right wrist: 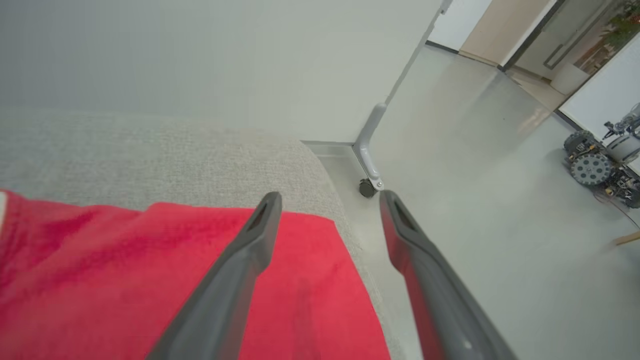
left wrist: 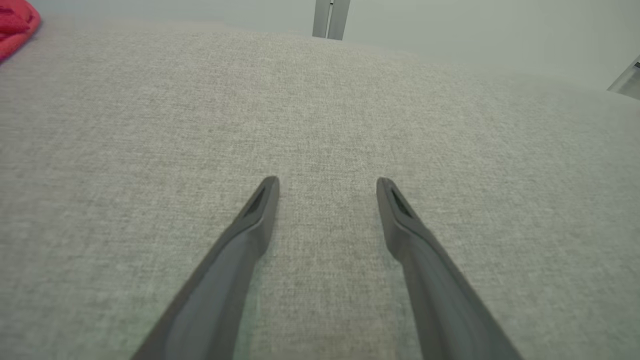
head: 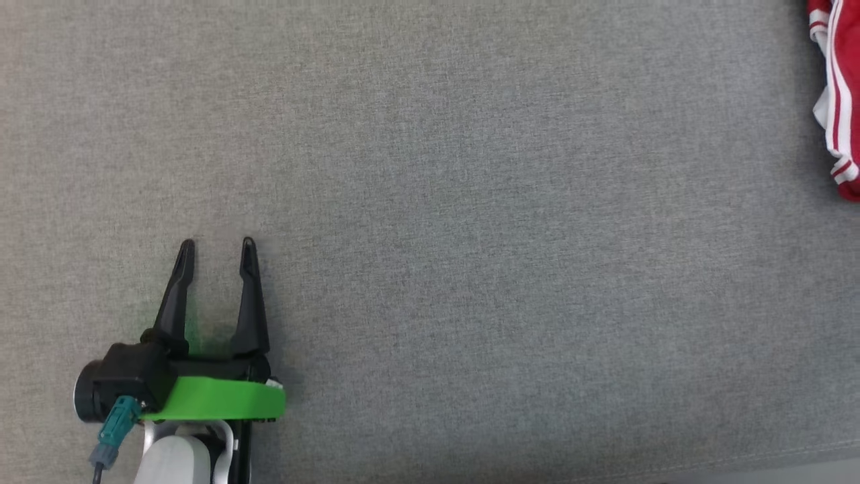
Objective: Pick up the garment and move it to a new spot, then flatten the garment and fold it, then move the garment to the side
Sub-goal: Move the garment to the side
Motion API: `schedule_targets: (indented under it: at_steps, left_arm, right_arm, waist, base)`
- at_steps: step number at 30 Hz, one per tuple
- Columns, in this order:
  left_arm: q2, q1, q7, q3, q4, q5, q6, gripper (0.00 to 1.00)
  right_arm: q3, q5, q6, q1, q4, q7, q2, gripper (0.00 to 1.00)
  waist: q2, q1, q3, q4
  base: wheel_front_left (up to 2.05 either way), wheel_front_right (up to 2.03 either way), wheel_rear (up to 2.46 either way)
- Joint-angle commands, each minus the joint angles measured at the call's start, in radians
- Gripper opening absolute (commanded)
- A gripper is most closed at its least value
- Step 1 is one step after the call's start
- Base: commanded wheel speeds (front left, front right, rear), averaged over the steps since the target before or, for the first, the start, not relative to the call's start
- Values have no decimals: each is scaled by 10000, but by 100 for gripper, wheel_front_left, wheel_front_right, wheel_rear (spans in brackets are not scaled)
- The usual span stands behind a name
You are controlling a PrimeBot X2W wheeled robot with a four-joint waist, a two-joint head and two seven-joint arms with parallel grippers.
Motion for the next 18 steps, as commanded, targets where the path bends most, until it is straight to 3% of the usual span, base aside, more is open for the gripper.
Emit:
schedule_targets:
  at_steps: [1, 10, 18]
  left_arm:
    - [28, 279, -2, 44, 92, -104, 52, 100]
    - [26, 1803, -1, 125, 916, -409, 219, 100]
    - [26, 2802, -1, 379, 1160, -472, 296, 100]
  right_arm:
    - [120, -153, -14, 352, -254, -383, 239, 100]
    - [774, -667, -14, 3583, -2687, -1620, 1994, 100]
    - [1126, -1120, -14, 7060, -5081, -1701, 4166, 100]
  waist:
    - [0, -2, -1034, -90]
    - [0, -2, -4298, -53]
    - [0, -2, -5765, 183]
  base:
    - [0, 0, 0]
    - [0, 0, 0]
    - [0, 0, 0]
